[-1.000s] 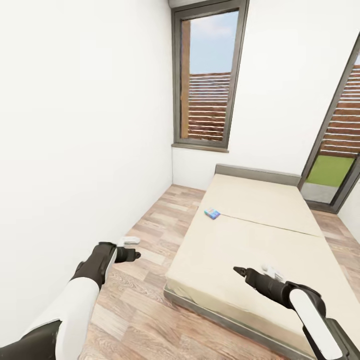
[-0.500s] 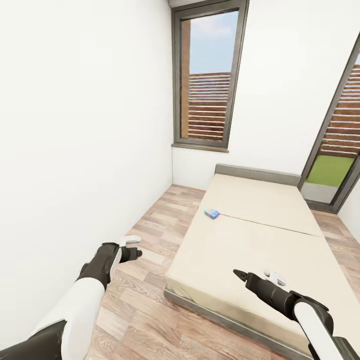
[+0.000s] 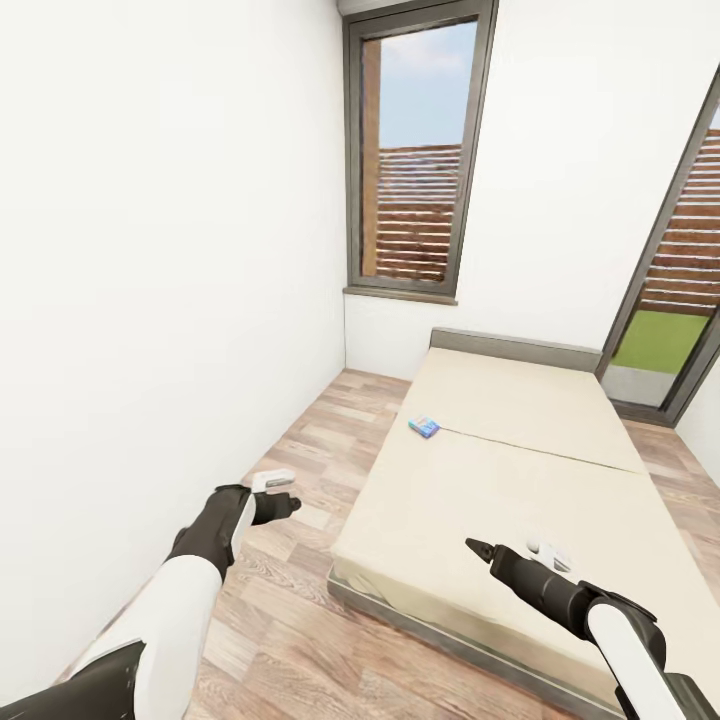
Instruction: Put all the toys in the child's room - the three board games (two on the bed and one on the table), the two jigsaw puzzles on the table, and the tennis ball on the table - inside the toy box on the table in the child's room.
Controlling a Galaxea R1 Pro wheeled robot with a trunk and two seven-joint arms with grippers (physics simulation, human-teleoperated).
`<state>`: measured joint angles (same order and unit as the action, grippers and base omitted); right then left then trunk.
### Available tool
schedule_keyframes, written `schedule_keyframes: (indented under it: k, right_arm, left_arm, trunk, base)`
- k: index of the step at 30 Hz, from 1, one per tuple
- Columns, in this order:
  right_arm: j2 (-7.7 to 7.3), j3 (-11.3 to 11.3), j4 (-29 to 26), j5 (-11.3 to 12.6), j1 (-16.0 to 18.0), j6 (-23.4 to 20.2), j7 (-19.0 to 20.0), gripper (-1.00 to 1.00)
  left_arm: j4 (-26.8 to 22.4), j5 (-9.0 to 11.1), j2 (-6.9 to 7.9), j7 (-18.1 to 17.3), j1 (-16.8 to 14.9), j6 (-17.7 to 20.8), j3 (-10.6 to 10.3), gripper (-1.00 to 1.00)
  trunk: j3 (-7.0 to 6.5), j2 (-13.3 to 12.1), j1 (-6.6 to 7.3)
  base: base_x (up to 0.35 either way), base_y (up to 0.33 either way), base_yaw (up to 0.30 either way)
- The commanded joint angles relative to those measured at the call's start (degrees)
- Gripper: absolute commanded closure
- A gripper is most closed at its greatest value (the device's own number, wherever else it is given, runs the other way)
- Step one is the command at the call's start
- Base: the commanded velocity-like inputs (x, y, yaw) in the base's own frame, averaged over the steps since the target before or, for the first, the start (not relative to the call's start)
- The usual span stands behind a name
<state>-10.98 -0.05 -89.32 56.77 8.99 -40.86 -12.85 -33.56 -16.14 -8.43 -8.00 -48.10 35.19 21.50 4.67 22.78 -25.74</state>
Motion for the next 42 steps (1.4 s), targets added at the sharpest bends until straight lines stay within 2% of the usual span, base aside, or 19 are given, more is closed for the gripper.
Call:
schedule_keyframes:
  k: [1, 12, 42]
  right_arm:
    - [-0.03, -0.01, -0.08, 0.61, 0.06, -0.17, -0.53, -1.00]
    - [0.00, -0.03, -0.09, 0.62, 0.10, -0.18, -0.52, -1.00]
    - [0.16, -0.02, -0.62, 0.62, 0.08, -0.10, -0.51, -1.00]
  left_arm:
    - [-0.11, -0.27, -0.11, -0.49, -0.07, 0.23, 0.48, -1.00]
    - [-0.11, 0.19, -0.18, -0.52, -0.07, 0.23, 0.53, -1.00]
    - [-0.11, 0.23, -0.10, -0.56, -0.07, 0.32, 0.54, -1.00]
  trunk:
    - [0.14, 0.14, -0.04]
    - [-0.24, 0.14, -0.04]
    - [-3.03, 0.14, -0.04]
  base:
    - [0.000, 0.000, 0.000]
    - [0.000, 0.000, 0.000]
    - [0.000, 0.000, 0.000]
